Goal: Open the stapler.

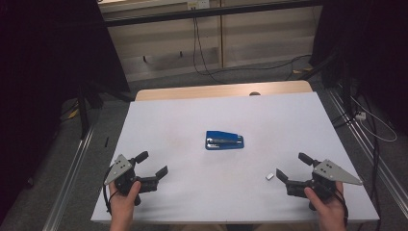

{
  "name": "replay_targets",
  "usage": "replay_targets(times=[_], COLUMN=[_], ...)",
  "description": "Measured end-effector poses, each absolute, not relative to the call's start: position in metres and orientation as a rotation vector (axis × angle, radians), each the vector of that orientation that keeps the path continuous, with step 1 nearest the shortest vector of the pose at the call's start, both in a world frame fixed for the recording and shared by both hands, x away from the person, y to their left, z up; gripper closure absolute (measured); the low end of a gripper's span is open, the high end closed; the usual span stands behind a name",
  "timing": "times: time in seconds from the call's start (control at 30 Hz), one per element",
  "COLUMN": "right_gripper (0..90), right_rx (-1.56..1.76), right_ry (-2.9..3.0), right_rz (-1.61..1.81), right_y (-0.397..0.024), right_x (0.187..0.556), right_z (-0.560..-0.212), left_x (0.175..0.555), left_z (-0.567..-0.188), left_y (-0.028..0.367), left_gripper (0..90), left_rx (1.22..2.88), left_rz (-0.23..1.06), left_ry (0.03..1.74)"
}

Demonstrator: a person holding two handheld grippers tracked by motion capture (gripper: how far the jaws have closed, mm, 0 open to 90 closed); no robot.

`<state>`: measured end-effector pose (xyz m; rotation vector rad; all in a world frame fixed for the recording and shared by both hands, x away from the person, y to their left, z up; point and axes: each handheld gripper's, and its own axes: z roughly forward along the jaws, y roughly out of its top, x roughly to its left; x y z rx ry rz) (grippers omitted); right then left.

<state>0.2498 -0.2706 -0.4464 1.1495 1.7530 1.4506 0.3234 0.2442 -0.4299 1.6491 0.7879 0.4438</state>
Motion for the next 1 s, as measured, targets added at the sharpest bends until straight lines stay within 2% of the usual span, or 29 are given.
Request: replay_targets(times=[0.53, 1.0], right_gripper=[2.6, 2.8], right_rx=[1.141, 1.117], right_ry=[1.799, 1.823], right_rz=[1.431, 1.418], right_y=[-0.267, -0.259], right_x=[0.256, 0.269], right_z=[-0.446, -0.43], left_x=[0.33, 0.349], left_z=[-0.425, -0.411], left_y=[0.242, 0.214], left_gripper=[3.1, 3.2], left_rx=[1.644, 1.665], left_rz=[0.439, 0.399], left_ry=[0.781, 0.75])
